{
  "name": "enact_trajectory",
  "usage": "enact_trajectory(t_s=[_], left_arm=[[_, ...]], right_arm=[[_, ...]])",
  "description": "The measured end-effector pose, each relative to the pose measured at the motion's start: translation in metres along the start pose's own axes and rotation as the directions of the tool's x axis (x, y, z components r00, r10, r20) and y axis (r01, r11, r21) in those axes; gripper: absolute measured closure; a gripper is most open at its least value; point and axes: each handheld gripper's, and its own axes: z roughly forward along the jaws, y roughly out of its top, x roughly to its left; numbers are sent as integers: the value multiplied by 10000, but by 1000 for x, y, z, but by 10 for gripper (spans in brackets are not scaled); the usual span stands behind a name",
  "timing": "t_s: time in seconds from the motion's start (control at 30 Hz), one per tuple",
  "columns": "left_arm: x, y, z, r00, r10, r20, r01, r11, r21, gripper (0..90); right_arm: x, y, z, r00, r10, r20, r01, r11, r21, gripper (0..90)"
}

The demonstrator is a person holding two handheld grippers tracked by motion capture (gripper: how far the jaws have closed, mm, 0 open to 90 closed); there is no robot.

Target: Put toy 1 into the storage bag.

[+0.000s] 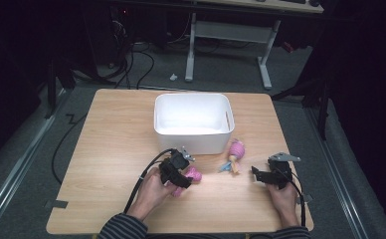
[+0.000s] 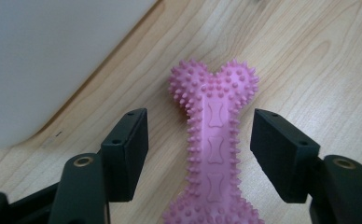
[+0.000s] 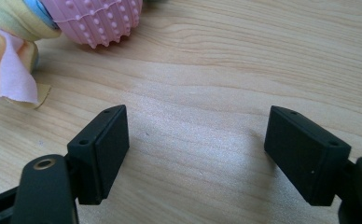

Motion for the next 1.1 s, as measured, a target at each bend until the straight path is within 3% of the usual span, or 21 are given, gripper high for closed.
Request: enact_trajectory(t_s=[0.47, 1.1], left_arm=[[-6, 2, 24, 9998, -41, 186, 25, 9962, 867, 439], [-8, -5, 27, 9994, 267, 216, -276, 9987, 437, 581]], right_arm=[[0, 0, 0, 10000, -10, -9, 10, 10000, -1, 221], [0, 0, 0, 10000, -9, -16, 9, 10000, -1, 221]])
